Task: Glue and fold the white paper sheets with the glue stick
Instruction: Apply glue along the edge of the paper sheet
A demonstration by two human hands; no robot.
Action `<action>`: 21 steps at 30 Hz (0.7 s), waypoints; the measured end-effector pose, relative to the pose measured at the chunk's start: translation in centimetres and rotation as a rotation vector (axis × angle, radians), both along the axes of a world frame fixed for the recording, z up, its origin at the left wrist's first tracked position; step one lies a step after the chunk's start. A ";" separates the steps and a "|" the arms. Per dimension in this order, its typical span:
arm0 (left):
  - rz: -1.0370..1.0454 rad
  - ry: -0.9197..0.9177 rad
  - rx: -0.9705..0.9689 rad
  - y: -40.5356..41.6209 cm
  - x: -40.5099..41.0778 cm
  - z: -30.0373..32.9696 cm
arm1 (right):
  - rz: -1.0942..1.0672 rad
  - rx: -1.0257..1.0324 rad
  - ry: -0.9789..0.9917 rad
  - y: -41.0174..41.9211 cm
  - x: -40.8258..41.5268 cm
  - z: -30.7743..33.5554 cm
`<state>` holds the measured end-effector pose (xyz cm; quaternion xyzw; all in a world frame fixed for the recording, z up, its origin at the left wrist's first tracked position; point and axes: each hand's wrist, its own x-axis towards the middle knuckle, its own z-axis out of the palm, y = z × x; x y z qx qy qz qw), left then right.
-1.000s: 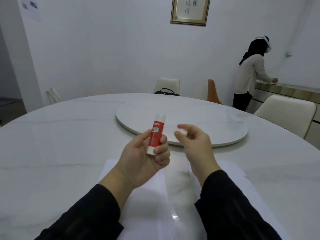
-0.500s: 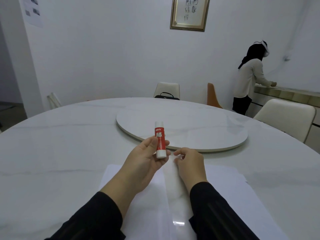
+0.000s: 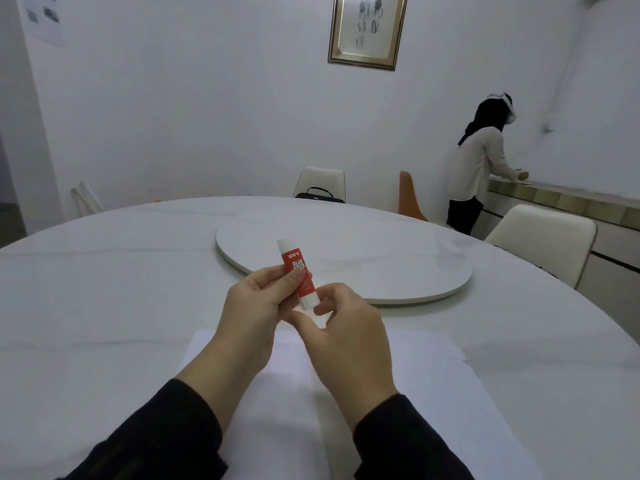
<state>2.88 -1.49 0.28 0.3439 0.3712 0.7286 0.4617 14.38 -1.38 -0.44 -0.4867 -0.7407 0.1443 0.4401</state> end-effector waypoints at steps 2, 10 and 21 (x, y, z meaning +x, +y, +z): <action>0.000 0.011 -0.002 -0.2 0.2 0.1 | -0.048 0.077 0.018 0.0 -0.5 -0.6; -0.110 0.112 -0.011 -1.0 -0.4 0.6 | 0.578 -0.765 0.916 -0.1 -0.1 -0.7; -0.001 0.176 0.012 -1.4 -0.1 0.9 | 0.336 -0.272 0.573 0.0 -0.4 -1.4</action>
